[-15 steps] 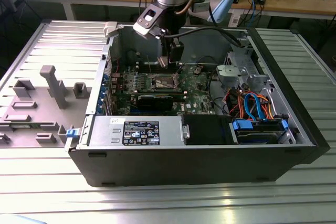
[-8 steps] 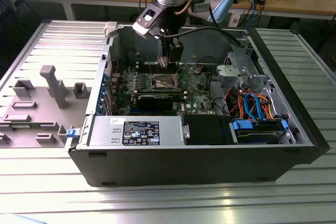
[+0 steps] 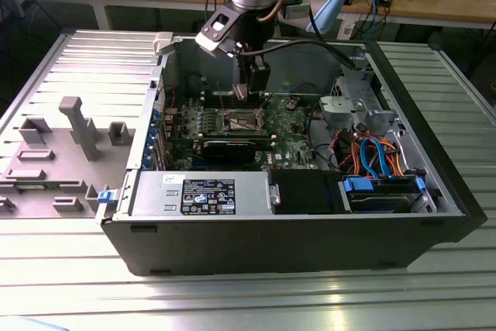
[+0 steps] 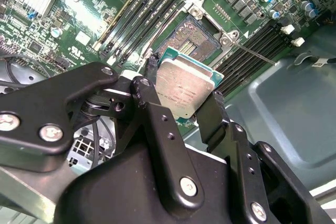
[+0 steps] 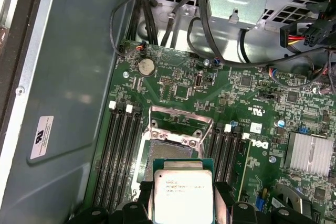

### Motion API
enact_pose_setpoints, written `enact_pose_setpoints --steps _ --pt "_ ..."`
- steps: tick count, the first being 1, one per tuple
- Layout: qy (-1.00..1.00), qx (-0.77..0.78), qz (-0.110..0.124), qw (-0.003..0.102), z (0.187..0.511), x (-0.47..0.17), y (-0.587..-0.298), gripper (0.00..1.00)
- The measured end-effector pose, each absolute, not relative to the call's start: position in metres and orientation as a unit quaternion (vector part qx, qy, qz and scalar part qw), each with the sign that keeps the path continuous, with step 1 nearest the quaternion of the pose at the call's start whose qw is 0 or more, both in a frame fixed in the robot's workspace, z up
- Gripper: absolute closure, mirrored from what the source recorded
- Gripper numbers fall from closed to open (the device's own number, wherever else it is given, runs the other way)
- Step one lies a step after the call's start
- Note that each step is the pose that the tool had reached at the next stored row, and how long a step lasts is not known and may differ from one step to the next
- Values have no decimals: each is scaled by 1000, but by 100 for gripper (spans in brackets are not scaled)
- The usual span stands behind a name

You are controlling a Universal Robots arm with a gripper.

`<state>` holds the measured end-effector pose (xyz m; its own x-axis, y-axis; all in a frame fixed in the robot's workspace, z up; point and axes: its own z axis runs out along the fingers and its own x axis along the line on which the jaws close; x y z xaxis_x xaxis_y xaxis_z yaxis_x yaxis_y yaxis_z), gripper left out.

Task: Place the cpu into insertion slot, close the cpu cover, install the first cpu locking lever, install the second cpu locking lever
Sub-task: 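Place the cpu into insertion slot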

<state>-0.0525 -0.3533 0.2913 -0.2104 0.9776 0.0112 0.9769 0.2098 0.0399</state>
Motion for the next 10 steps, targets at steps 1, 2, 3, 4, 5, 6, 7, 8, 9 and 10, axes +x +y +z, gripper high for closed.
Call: enact_pose_setpoints --steps 1,2,3,4,5,6,7,8,9,10 --pt "777 629 19 8 291 -53 -353 45" --pt "776 630 19 8 291 -53 -353 45" --pt "776 630 19 8 291 -53 -353 45" --pt "776 631 19 8 291 -53 -353 45" --pt "775 632 19 8 291 -53 -353 45" --pt "775 632 19 9 291 -53 -353 45" --pt "774 633 19 9 291 -53 -353 45" --pt "774 633 18 9 291 -53 -353 45" --pt "773 634 18 9 291 -53 -353 45" --pt "773 635 18 9 291 -53 -353 45"
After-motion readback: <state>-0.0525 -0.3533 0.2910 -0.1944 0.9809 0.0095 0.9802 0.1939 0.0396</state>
